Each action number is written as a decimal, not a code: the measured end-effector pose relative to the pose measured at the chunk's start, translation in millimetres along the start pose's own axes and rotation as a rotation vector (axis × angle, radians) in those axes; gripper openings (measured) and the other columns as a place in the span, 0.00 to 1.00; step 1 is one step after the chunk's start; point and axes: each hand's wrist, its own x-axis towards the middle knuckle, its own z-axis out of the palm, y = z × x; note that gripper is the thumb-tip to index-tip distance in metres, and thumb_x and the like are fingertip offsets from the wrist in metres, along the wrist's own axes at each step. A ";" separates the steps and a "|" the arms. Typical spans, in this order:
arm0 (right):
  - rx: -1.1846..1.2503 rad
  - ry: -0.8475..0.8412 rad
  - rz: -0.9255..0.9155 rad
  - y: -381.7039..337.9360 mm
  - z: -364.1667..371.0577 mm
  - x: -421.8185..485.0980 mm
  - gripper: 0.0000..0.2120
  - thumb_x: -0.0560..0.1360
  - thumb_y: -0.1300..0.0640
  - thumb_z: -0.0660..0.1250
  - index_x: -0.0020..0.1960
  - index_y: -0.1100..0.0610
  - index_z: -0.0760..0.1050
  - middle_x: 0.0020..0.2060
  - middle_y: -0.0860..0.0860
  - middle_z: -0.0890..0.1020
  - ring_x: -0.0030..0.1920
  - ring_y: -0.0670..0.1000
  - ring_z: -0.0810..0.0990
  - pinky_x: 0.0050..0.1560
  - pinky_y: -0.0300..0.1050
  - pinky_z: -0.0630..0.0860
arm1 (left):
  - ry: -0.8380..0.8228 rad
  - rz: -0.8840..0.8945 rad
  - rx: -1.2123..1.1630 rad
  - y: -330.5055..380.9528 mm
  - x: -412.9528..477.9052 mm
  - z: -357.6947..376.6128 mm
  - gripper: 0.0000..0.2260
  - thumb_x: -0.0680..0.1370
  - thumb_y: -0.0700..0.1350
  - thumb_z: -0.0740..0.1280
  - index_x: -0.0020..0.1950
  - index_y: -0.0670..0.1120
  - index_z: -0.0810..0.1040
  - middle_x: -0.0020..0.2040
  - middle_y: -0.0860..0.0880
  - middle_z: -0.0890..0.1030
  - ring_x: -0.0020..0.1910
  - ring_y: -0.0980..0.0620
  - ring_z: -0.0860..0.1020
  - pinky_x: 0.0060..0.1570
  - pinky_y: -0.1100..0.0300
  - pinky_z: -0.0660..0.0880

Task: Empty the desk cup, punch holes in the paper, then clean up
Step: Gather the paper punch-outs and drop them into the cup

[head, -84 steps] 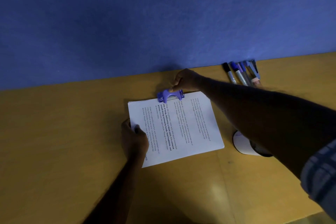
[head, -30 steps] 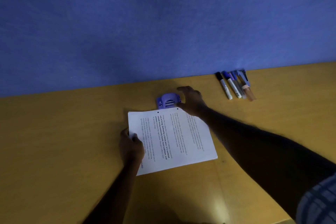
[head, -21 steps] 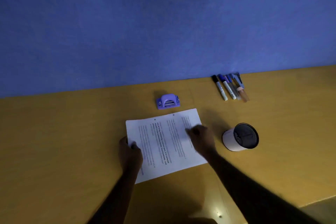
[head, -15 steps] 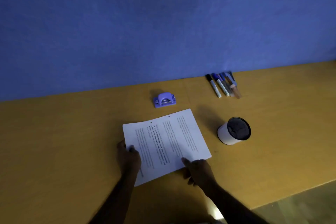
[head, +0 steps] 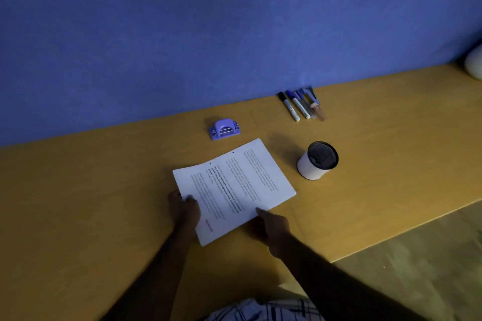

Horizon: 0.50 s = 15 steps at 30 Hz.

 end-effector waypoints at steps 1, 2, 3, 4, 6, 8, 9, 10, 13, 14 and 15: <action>0.044 -0.005 0.012 1.4 3.1 -2.2 0.11 0.75 0.58 0.71 0.52 0.65 0.78 0.44 0.60 0.83 0.41 0.59 0.83 0.41 0.53 0.83 | -0.007 -0.007 0.013 0.4 -1.6 -1.3 0.14 0.78 0.33 0.62 0.63 0.34 0.68 0.59 0.34 0.77 0.56 0.36 0.78 0.47 0.51 0.72; 0.094 -0.016 0.024 2.5 6.9 -4.7 0.10 0.75 0.59 0.71 0.53 0.64 0.77 0.45 0.60 0.83 0.44 0.60 0.83 0.43 0.54 0.82 | -0.015 -0.010 0.021 0.4 -2.8 -2.7 0.14 0.78 0.33 0.62 0.63 0.33 0.68 0.60 0.34 0.77 0.56 0.36 0.77 0.47 0.51 0.72; 0.146 -0.030 0.033 3.1 10.7 -7.2 0.09 0.75 0.60 0.70 0.53 0.63 0.77 0.47 0.59 0.83 0.47 0.61 0.83 0.44 0.55 0.82 | -0.022 -0.012 0.024 0.5 -4.3 -4.4 0.15 0.78 0.33 0.62 0.64 0.33 0.68 0.60 0.34 0.76 0.57 0.36 0.77 0.47 0.51 0.72; 0.192 -0.042 0.032 3.3 14.4 -9.4 0.08 0.75 0.61 0.70 0.53 0.63 0.77 0.49 0.60 0.83 0.49 0.62 0.83 0.46 0.56 0.82 | -0.030 -0.017 0.026 0.2 -6.3 -6.4 0.15 0.77 0.33 0.62 0.64 0.33 0.68 0.61 0.33 0.76 0.57 0.35 0.77 0.47 0.51 0.72; 0.247 -0.046 0.004 3.5 20.0 -10.5 0.08 0.75 0.63 0.69 0.54 0.63 0.75 0.51 0.61 0.82 0.52 0.63 0.81 0.51 0.59 0.81 | -0.060 -0.024 0.028 -1.9 -9.8 -10.1 0.15 0.77 0.33 0.62 0.64 0.33 0.69 0.61 0.33 0.76 0.58 0.35 0.77 0.48 0.50 0.73; 0.264 -0.079 -0.035 5.2 23.4 -10.1 0.12 0.74 0.65 0.70 0.56 0.64 0.75 0.53 0.61 0.82 0.54 0.63 0.80 0.55 0.63 0.79 | -0.112 -0.009 0.017 -4.6 -13.9 -15.0 0.15 0.77 0.32 0.62 0.63 0.33 0.70 0.59 0.34 0.77 0.57 0.36 0.77 0.50 0.47 0.76; 0.264 -0.117 -0.056 6.1 23.9 -10.9 0.14 0.73 0.67 0.70 0.58 0.64 0.75 0.54 0.61 0.81 0.55 0.63 0.80 0.55 0.63 0.79 | -0.141 0.007 0.004 -6.4 -16.5 -18.5 0.14 0.76 0.32 0.62 0.62 0.32 0.71 0.58 0.35 0.78 0.55 0.37 0.78 0.50 0.47 0.76; 0.262 -0.150 -0.078 7.2 22.7 -11.9 0.16 0.72 0.68 0.70 0.59 0.63 0.74 0.54 0.61 0.81 0.55 0.63 0.80 0.52 0.62 0.80 | -0.174 0.028 -0.011 -9.1 -19.6 -22.7 0.13 0.76 0.31 0.62 0.60 0.33 0.73 0.56 0.36 0.79 0.54 0.39 0.79 0.48 0.48 0.77; 0.235 -0.163 -0.141 10.3 15.2 -8.4 0.18 0.72 0.71 0.69 0.61 0.62 0.74 0.53 0.60 0.81 0.52 0.62 0.80 0.44 0.57 0.80 | -0.285 0.104 -0.041 -20.7 -26.0 -36.2 0.09 0.75 0.30 0.64 0.53 0.37 0.77 0.50 0.40 0.81 0.52 0.41 0.80 0.49 0.50 0.77; 0.219 -0.164 -0.164 12.0 12.2 -6.6 0.19 0.72 0.72 0.68 0.62 0.63 0.73 0.54 0.61 0.81 0.53 0.63 0.79 0.46 0.58 0.80 | -0.316 0.109 -0.049 -24.4 -27.5 -40.6 0.08 0.75 0.31 0.65 0.53 0.37 0.78 0.50 0.41 0.82 0.52 0.41 0.80 0.51 0.48 0.78; 0.200 -0.169 -0.188 14.4 9.6 -5.2 0.20 0.72 0.72 0.68 0.62 0.64 0.73 0.55 0.62 0.81 0.54 0.64 0.79 0.50 0.62 0.79 | -0.340 0.108 -0.057 -28.4 -27.6 -44.8 0.09 0.75 0.31 0.66 0.54 0.36 0.78 0.51 0.40 0.82 0.53 0.41 0.80 0.53 0.46 0.78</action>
